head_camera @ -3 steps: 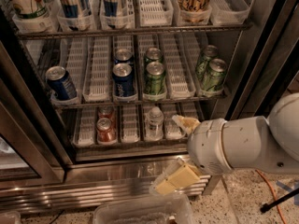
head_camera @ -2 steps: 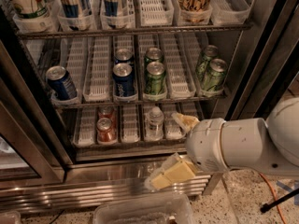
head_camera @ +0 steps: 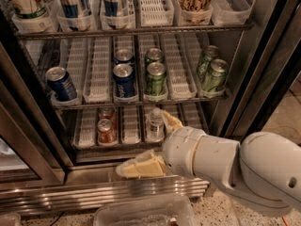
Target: Pick pepsi can from middle shelf of fridge
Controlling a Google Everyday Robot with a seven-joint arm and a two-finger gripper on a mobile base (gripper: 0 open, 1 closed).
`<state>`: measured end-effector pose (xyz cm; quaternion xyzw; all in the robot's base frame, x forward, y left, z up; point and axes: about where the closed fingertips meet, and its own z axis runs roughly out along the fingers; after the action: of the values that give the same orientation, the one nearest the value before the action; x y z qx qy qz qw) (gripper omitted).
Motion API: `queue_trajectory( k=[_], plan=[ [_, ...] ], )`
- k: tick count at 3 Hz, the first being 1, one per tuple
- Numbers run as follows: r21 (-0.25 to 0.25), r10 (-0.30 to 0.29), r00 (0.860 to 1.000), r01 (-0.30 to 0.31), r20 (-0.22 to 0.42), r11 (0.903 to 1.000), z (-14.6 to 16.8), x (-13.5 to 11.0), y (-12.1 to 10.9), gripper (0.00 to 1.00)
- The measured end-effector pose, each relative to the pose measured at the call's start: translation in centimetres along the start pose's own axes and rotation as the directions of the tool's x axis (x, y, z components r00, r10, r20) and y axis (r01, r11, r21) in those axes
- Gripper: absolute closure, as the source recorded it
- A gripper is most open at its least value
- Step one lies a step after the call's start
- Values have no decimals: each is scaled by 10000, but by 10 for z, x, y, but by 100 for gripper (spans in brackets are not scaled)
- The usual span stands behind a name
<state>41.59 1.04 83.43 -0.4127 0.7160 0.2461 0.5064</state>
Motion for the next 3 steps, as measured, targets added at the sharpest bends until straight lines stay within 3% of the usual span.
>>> queue_trajectory(
  k=[1,2,3],
  plan=[
    [884,-143,9937,45,1109,9961,21,-16,-14,0],
    [1063,-711,9884,570,1341,9927,38,-31,-7,0],
    [1069,-742,9885,603,1321,9924,39,-32,-7,0]
  ],
)
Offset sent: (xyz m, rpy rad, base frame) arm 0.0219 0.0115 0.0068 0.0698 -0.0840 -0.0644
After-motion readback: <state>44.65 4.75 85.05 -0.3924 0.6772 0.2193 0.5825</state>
